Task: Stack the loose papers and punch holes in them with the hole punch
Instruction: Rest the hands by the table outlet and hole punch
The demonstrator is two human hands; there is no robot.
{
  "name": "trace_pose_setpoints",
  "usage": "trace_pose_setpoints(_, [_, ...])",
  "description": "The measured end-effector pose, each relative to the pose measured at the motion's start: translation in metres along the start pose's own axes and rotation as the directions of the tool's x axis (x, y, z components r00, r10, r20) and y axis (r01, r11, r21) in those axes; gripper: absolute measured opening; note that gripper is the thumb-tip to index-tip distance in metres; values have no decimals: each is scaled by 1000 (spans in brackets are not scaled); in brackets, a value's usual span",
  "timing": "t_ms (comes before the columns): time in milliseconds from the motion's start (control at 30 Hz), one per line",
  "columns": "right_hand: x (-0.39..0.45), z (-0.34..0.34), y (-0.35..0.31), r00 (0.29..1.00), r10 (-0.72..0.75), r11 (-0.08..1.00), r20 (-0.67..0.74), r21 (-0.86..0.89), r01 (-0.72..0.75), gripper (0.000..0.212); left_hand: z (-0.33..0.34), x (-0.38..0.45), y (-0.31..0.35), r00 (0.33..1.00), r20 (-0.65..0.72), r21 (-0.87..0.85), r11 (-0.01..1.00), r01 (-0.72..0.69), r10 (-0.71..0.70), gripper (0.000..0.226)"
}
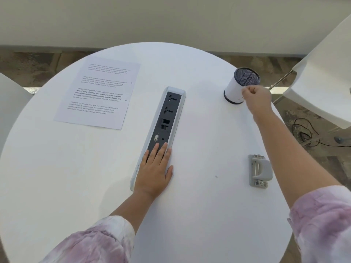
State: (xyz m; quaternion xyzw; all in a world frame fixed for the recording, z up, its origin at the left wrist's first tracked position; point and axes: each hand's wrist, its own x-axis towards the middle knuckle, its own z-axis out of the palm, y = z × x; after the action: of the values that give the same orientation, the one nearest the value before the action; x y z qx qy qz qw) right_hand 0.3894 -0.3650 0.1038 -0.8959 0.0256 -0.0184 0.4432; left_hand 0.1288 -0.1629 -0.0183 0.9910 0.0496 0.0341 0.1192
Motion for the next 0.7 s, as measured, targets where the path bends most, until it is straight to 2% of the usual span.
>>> trace_pose_setpoints(133, [35, -7, -14, 997, 10, 998, -83, -60, -15, 28, -1, 1, 0, 1000, 7, 13, 1000, -2, 2, 53])
trace_pose_setpoints(367, [60, -7, -17, 991, 61, 987, -115, -138, -77, 24, -1, 2, -1, 1000, 8, 12, 1000, -4, 4, 53])
trace_pose_setpoints(500, [54, -8, -20, 990, 46, 994, -130, -91, -59, 24, -2, 3, -1, 1000, 16, 11, 1000, -3, 3, 53])
trace_pose_setpoints(600, [36, -5, -16, 996, 13, 998, -94, -60, -18, 22, -1, 2, 0, 1000, 19, 14, 1000, -4, 4, 53])
trace_pose_setpoints(700, [5, 6, 1, 999, 17, 999, 30, -42, -16, 22, 0, 2, -2, 1000, 18, 17, 1000, -2, 2, 54])
